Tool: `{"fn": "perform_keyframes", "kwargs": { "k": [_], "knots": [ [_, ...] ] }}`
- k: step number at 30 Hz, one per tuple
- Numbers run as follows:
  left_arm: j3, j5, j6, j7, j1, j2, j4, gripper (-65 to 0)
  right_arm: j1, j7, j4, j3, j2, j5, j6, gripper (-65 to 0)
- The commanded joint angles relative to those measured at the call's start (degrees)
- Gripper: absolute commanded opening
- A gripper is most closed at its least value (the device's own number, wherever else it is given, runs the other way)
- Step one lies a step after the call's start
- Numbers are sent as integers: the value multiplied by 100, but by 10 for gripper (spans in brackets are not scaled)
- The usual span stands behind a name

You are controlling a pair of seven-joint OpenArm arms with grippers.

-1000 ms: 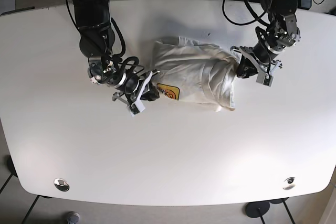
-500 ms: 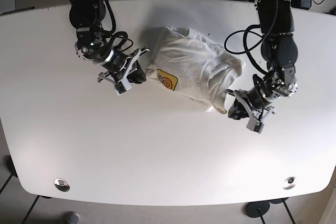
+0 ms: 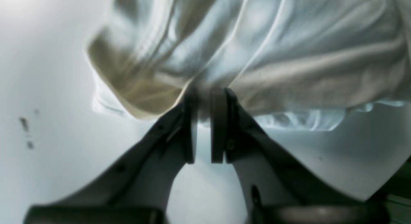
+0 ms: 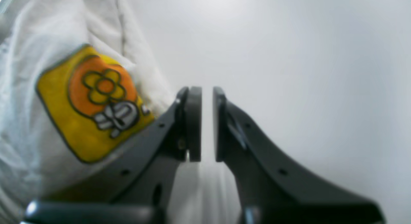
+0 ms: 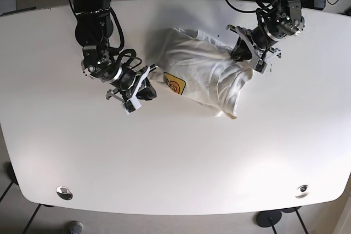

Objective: Fold the T-shirt properly

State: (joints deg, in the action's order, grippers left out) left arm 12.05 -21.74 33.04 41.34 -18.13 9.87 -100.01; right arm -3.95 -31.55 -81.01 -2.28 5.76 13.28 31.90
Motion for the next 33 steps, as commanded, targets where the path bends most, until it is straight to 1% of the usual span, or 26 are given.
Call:
{"fn": "perform_keyframes", "kwargs": {
  "k": [1, 3, 9, 12, 13, 15, 18, 20, 21, 24, 27, 29, 31, 32, 33],
  "knots": [
    [21, -81, 15, -297, 253, 46, 247, -599, -76, 144, -44, 13, 26, 83, 41, -599],
    [3, -72, 15, -481, 543, 72, 713, -597, -5, 144, -35, 13, 26, 83, 58, -599],
    [-383, -29, 15, -517, 2231, 90, 2216, -596, 654, 162, -88, 13, 17, 83, 76, -601],
    [-717, -29, 15, -534, 3075, 204, 3042, -596, 1067, 162, -527, -5, -35, 83, 76, -601],
    [-841, -37, 15, -534, 3400, 213, 3289, -596, 1208, 162, -738, -154, -141, 83, 41, -601],
    [-928, -37, 15, -517, 3716, 240, 3359, -594, 1357, 135, -1055, -453, -158, 83, 23, -601],
    [-920, -29, 6, -490, 3716, 266, 2884, -592, 1419, 118, -1319, -532, -167, 92, 14, -601],
    [-920, -55, -3, -429, 3637, 380, 2383, -561, 1410, 118, -1459, -514, -150, 92, 14, -601],
    [-893, -64, -3, -218, 3391, 389, 1996, -537, 1392, 109, -1600, -347, -141, 136, 14, -601],
    [-893, -37, -11, -42, 2837, 371, 1029, -532, 1190, -269, -1855, 39, -167, 145, 23, -601],
    [-920, -64, -29, -33, 1879, 345, -17, -532, 689, -753, -1934, 57, -194, 145, 23, -601],
    [-885, -37, -29, -51, 1395, 160, -457, -532, 373, -911, -1899, 48, -413, 136, 23, -601],
    [-797, -29, -29, -60, 991, 29, -711, -532, 56, -1087, -1714, 48, -563, 127, 23, -601],
    [-753, -29, -29, -68, 745, -77, -808, -532, -173, -1192, -1494, -13, -703, 145, 23, -601],
    [-726, -37, -29, -68, 622, -121, -817, -532, -278, -1210, -1354, -128, -783, 101, 23, -601]
  ]
}}
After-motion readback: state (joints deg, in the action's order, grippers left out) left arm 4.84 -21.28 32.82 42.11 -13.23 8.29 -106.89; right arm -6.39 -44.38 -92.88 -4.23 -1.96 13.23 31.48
